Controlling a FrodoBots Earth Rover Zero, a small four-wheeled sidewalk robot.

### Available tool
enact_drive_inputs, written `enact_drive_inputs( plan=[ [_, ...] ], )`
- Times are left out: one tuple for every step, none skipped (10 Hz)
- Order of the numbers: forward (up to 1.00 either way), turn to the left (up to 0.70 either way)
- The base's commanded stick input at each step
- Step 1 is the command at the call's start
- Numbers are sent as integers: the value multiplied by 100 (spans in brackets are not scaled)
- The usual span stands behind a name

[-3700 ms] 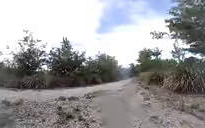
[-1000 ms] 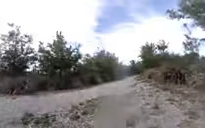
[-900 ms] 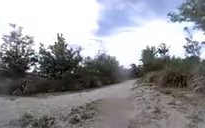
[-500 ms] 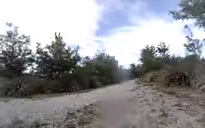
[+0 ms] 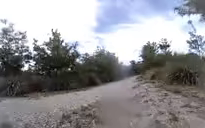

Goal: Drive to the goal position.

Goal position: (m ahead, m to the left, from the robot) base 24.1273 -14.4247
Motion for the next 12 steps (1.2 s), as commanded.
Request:
enact_drive_inputs(
  plan=[
    [45, -27],
    [45, -27],
    [45, -27],
    [45, -9],
    [45, 0],
    [45, 0],
    [45, 0],
    [45, 0],
    [45, 0],
    [45, 0],
    [45, 0],
    [45, 0]
  ],
)
